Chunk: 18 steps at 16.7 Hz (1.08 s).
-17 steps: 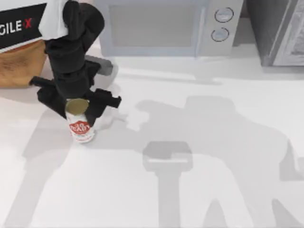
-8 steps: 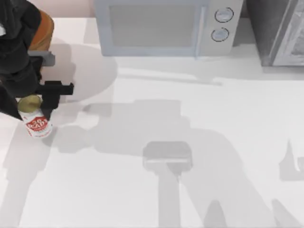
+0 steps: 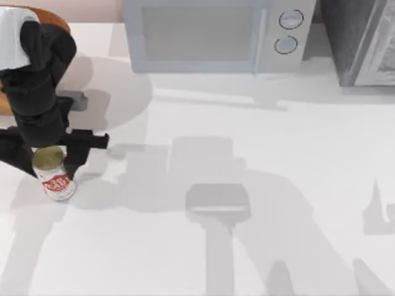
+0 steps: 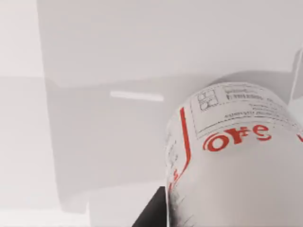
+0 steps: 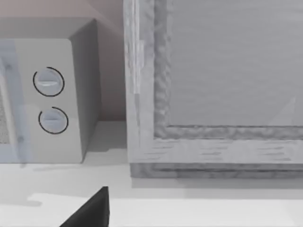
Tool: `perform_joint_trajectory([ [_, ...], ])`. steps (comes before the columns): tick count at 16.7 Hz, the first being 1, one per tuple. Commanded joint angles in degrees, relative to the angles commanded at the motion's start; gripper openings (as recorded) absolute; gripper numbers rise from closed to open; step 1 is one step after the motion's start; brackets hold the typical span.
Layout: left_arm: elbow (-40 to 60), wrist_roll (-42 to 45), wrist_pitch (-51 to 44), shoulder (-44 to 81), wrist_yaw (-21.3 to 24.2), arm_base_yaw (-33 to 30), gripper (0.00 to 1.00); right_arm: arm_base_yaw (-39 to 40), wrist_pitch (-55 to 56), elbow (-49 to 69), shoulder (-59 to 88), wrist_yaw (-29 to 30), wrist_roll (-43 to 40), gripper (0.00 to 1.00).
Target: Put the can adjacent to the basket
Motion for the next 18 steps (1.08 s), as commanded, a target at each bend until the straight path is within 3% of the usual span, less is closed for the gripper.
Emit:
perform_joint_trajectory([
  [5, -2.7, -0.5, 0.7, 0.8, -0.2, -1.4, 0.0, 0.0, 0.0, 0.0, 0.0, 0.0, 0.0, 1.0],
  [17, 3.1, 0.3, 1.9, -1.1, 1.3, 4.0, 0.0, 0.0, 0.0, 0.0, 0.0, 0.0, 0.0, 1.0],
  [18, 3.1, 0.3, 1.9, -1.1, 1.3, 4.0, 0.08, 0.0, 0.0, 0.0, 0.0, 0.0, 0.0, 1.0],
])
